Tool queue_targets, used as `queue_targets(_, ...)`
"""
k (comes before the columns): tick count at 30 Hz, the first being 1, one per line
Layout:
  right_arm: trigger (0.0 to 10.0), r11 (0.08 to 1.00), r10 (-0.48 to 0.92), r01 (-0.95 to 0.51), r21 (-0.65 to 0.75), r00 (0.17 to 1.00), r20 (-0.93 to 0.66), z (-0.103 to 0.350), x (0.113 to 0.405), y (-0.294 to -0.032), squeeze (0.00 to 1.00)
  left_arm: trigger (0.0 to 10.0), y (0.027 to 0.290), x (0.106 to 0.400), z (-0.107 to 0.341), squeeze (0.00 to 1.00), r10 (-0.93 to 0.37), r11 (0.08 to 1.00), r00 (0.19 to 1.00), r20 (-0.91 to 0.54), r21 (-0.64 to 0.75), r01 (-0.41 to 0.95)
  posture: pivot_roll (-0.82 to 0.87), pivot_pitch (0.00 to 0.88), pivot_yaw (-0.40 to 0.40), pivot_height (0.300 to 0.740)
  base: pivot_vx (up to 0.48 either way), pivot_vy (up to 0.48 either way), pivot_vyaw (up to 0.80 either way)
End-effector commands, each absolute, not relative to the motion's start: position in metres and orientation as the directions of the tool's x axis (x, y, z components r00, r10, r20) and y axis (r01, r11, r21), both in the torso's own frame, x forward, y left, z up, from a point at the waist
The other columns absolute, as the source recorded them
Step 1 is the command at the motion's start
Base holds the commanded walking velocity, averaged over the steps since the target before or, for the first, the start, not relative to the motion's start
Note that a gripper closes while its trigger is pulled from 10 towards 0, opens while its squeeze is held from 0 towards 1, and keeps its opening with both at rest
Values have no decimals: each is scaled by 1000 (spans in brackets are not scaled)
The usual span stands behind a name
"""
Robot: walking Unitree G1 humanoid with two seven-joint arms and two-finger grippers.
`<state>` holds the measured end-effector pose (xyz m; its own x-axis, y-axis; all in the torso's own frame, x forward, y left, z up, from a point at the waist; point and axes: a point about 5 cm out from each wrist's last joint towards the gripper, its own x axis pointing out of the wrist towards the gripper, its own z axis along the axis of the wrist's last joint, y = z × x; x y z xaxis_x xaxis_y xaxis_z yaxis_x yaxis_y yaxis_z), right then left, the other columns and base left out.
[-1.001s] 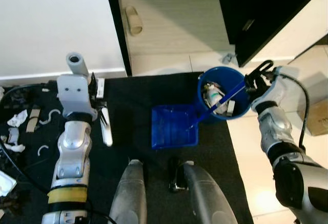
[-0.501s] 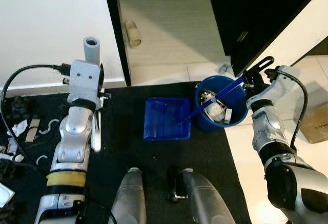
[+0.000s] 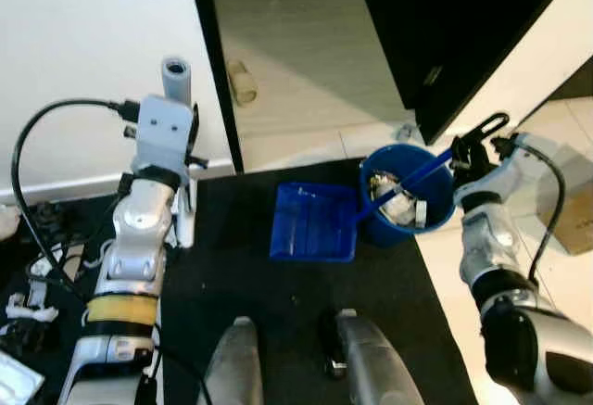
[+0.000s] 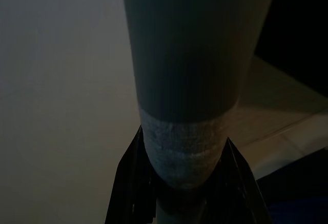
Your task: Sweep floor
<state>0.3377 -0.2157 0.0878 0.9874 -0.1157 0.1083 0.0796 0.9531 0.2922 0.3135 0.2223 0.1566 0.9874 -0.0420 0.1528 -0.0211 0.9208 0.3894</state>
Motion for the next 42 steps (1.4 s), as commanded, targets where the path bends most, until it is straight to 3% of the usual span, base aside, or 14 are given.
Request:
queue_targets(1,10000,946,-161,112,304,977,143,91,334,-225,0,10000,222,315,167,0,-68,906,978,197,423,-23,108,88,-73,740,0,480,0)
queue_targets(32,10000,944,-181,134,302,975,132,90,334,-229,0,10000,234,325,164,0,78,925,981,176,354,-137,113,90,-74,740,0,480,0)
queue_targets(42,10000,944,-186,141,299,974,128,89,332,-231,0,10000,225,324,158,0,96,938,986,135,318,-135,112,90,-69,740,0,-96,0)
